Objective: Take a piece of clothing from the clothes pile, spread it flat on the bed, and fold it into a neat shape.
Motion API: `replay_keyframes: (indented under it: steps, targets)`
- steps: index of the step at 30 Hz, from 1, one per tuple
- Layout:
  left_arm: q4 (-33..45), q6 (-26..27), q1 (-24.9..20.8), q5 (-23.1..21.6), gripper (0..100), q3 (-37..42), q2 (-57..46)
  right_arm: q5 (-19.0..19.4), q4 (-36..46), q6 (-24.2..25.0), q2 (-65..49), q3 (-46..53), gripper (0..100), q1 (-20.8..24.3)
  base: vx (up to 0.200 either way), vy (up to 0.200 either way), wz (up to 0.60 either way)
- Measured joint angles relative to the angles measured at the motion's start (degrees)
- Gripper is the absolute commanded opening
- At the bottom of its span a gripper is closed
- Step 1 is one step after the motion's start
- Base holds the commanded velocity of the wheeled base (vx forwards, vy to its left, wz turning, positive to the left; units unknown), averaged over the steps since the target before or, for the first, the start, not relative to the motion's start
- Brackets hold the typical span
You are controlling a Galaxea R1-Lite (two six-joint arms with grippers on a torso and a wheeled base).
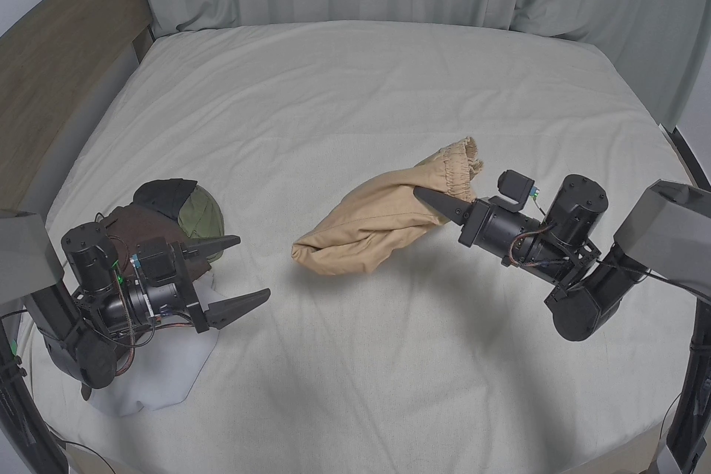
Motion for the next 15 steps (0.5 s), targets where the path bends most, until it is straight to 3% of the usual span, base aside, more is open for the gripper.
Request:
replay_keyframes:
  steps: [6, 15]
  targets:
    - [0.0, 0.8, 0.2, 0.0, 100, 0.4, 0.0, 2.2, 0.1, 3.8, 3.1, -6.1, 0, -1.2, 0.0, 0.0, 0.0]
    - [0.0, 1.2, 0.7, -0.1, 100, 1.3, -0.1, 2.5, 4.1, 4.9, 8.5, -17.2, 0, -3.1, 0.0, 0.0, 0.0]
